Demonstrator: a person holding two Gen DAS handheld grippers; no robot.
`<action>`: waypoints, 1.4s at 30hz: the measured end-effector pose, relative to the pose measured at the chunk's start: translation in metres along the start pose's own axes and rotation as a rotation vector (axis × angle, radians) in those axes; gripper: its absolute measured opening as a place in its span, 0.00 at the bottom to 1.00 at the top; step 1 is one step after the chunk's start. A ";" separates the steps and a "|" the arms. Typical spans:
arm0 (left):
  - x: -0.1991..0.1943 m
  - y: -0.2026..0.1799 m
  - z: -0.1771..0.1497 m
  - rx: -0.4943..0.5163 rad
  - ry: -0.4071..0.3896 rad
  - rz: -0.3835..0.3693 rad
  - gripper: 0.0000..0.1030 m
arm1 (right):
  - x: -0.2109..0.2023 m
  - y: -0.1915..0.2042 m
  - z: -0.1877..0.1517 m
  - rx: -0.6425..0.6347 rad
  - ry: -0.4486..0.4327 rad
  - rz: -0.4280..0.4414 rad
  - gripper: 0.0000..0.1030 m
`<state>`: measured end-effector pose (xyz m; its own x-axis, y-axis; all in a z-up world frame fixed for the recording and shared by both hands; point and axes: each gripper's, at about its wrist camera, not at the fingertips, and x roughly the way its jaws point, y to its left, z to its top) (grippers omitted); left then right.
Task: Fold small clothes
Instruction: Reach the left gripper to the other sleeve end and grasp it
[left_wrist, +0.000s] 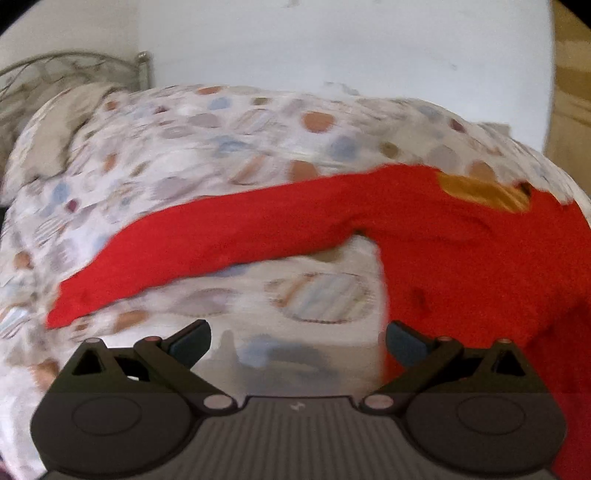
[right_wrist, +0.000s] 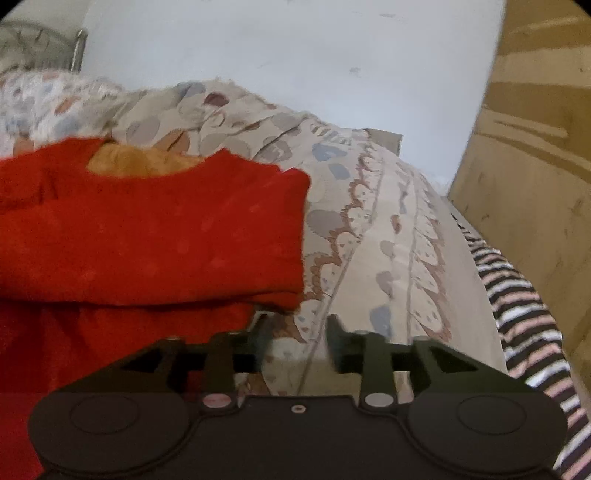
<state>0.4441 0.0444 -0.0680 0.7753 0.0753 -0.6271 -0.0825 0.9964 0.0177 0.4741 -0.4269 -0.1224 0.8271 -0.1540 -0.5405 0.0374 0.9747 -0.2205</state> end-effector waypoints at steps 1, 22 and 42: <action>-0.002 0.014 0.002 -0.026 0.001 0.014 1.00 | -0.008 -0.004 -0.001 0.020 -0.004 0.008 0.48; 0.063 0.244 -0.026 -0.966 -0.022 0.135 0.91 | -0.157 0.066 -0.046 0.152 -0.013 0.270 1.00; 0.037 0.243 -0.007 -0.829 -0.334 0.199 0.04 | -0.149 0.077 -0.056 0.152 0.007 0.273 1.00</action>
<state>0.4483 0.2891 -0.0926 0.8288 0.3788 -0.4119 -0.5572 0.6269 -0.5445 0.3222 -0.3381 -0.1042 0.8141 0.1158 -0.5691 -0.1014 0.9932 0.0571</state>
